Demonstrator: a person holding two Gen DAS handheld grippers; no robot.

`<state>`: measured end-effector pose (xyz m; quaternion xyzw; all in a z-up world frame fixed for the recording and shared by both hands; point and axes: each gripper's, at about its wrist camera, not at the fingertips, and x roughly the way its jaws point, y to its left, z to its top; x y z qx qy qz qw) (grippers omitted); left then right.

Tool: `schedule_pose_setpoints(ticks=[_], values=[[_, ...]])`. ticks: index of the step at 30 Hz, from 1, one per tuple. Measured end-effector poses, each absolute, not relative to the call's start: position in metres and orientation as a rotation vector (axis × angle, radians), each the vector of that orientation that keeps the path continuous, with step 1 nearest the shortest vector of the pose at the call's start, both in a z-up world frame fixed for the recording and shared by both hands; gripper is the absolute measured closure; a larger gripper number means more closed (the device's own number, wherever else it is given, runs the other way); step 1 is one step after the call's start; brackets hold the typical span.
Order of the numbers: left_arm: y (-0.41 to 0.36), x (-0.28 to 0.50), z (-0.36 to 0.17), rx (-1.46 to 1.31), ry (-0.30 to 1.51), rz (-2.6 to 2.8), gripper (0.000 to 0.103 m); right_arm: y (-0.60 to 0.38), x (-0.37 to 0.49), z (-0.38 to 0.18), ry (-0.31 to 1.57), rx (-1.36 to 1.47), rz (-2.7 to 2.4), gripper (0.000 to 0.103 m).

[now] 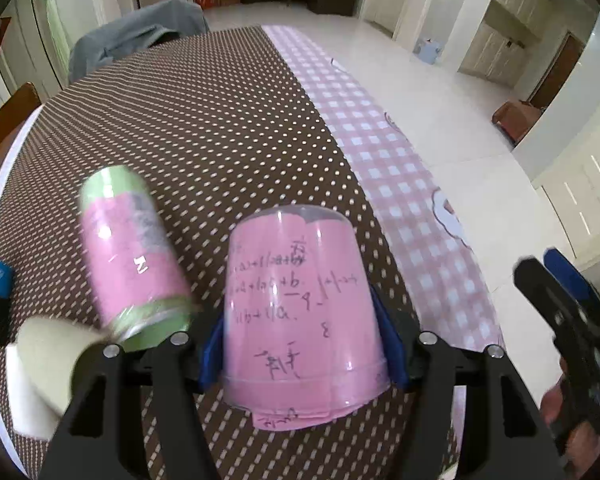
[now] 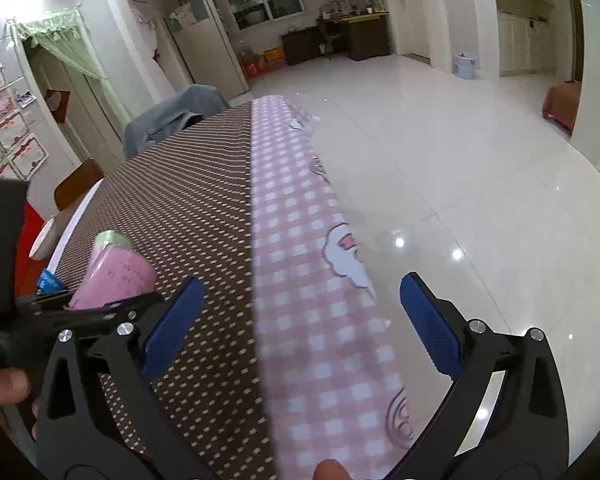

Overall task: Flip cup upside down
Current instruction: 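Close the left gripper around the pink cup's body, then lift the pink cup with the left gripper and set it down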

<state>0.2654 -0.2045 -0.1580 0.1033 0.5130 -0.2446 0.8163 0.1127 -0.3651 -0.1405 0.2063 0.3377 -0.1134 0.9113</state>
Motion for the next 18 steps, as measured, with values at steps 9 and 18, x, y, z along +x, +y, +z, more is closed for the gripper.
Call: schedule_pose_setpoints(ticks=[9,18], values=[[-0.137,0.208,-0.157,0.218,1.074,-0.503,0.040,-0.324,0.083,-0.135,0.681,0.420,-0.177,0.006],[-0.100,0.176,-0.185,0.205,1.104,-0.467,0.040,-0.295,0.063,-0.138,0.678,0.410,-0.135,0.006]])
